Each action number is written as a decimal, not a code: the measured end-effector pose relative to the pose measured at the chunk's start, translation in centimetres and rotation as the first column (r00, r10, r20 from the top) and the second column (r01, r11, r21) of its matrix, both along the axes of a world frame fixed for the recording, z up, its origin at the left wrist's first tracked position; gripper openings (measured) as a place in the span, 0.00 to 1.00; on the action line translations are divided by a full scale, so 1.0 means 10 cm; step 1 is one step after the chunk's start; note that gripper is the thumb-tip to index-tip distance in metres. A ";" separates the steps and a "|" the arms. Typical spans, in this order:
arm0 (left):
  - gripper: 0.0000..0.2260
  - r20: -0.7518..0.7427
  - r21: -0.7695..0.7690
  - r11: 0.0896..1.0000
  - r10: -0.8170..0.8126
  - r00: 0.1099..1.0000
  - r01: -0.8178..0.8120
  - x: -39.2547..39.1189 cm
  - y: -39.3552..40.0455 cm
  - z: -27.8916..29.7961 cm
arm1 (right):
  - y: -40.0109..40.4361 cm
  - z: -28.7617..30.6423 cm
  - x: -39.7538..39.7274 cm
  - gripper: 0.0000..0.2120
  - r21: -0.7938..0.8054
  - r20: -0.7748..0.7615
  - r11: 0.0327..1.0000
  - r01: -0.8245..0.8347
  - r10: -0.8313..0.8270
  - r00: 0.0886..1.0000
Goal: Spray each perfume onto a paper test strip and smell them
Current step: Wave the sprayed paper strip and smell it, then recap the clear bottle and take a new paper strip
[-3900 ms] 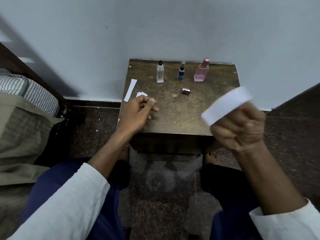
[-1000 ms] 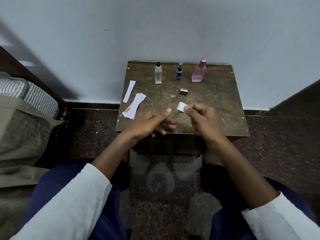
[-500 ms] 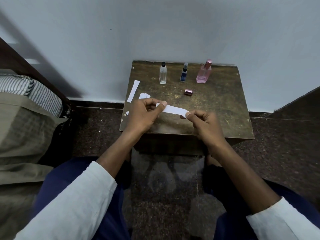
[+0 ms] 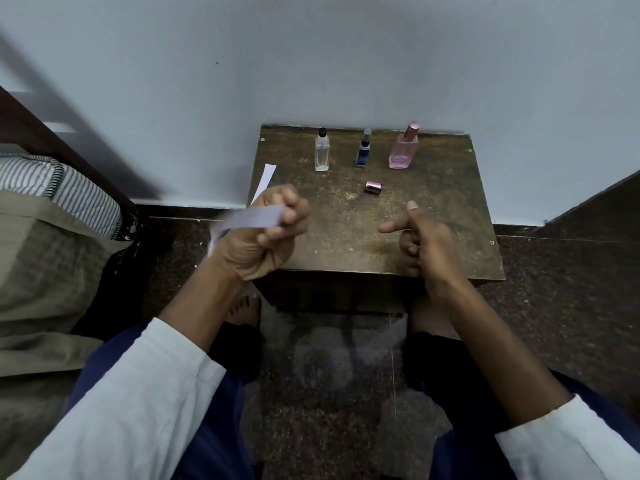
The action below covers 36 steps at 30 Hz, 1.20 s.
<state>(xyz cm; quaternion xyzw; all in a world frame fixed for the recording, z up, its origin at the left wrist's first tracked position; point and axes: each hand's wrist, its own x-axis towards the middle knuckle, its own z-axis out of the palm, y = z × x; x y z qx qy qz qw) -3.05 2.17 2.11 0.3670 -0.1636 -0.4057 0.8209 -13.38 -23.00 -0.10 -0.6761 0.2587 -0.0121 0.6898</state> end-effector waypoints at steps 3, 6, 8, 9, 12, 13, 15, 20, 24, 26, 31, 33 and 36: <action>0.05 0.529 0.639 0.734 -0.202 0.824 -0.230 -0.01 -0.13 -0.10 | 0.01 -0.07 0.01 0.15 -0.340 -0.052 0.938 -0.065 0.051 0.997; 0.06 0.617 0.718 0.608 -0.332 0.713 -0.339 -0.05 -0.21 -0.20 | -0.01 -0.11 0.05 0.08 -0.638 -0.084 0.761 -0.112 0.076 0.994; 0.05 0.628 0.687 0.607 -0.221 0.746 -0.398 -0.04 -0.23 -0.19 | -0.02 -0.10 0.10 0.05 -0.704 -0.074 0.705 -0.088 0.051 0.996; 0.05 0.652 0.673 0.593 -0.194 0.733 -0.443 0.00 -0.24 -0.19 | -0.03 -0.10 0.13 0.04 -0.706 -0.066 0.704 -0.078 0.044 0.997; 0.03 0.724 0.662 0.515 -0.251 0.642 -0.545 0.12 -0.29 -0.22 | -0.01 -0.11 0.25 0.02 -0.677 -0.024 0.734 -0.049 0.044 0.999; 0.04 0.741 0.659 0.485 -0.289 0.606 -0.575 0.16 -0.30 -0.24 | 0.00 -0.11 0.30 0.01 -0.679 -0.008 0.733 -0.036 0.041 0.999; 0.06 0.769 0.639 0.431 -0.355 0.531 -0.637 0.25 -0.34 -0.28 | 0.00 -0.13 0.40 0.01 -0.704 0.024 0.710 -0.012 0.041 0.999; 0.08 0.806 0.577 0.404 -0.424 0.413 -0.710 0.50 -0.45 -0.36 | 0.01 -0.13 0.63 0.08 -0.847 0.089 0.531 0.039 0.069 0.994; 0.09 0.825 0.551 0.422 -0.406 0.394 -0.720 0.68 -0.50 -0.40 | -0.01 -0.13 0.79 0.12 -0.901 0.041 0.434 -0.008 0.104 0.994; 0.10 0.821 0.557 0.418 -0.406 0.401 -0.717 0.75 -0.52 -0.42 | -0.05 -0.17 0.87 0.12 -0.923 0.019 0.384 -0.031 0.127 0.992; 0.12 0.809 0.579 0.418 -0.397 0.432 -0.700 0.85 -0.58 -0.45 | -0.11 -0.23 1.00 0.10 -0.918 -0.029 0.384 -0.103 0.194 0.981; 0.13 0.810 0.581 0.428 -0.389 0.440 -0.692 0.86 -0.59 -0.44 | -0.13 -0.24 1.03 0.08 -0.925 -0.047 0.359 -0.126 0.222 0.974; 0.14 0.800 0.596 0.413 -0.378 0.466 -0.688 0.89 -0.55 -0.41 | -0.14 -0.24 1.07 0.07 -0.932 -0.079 0.324 -0.165 0.263 0.961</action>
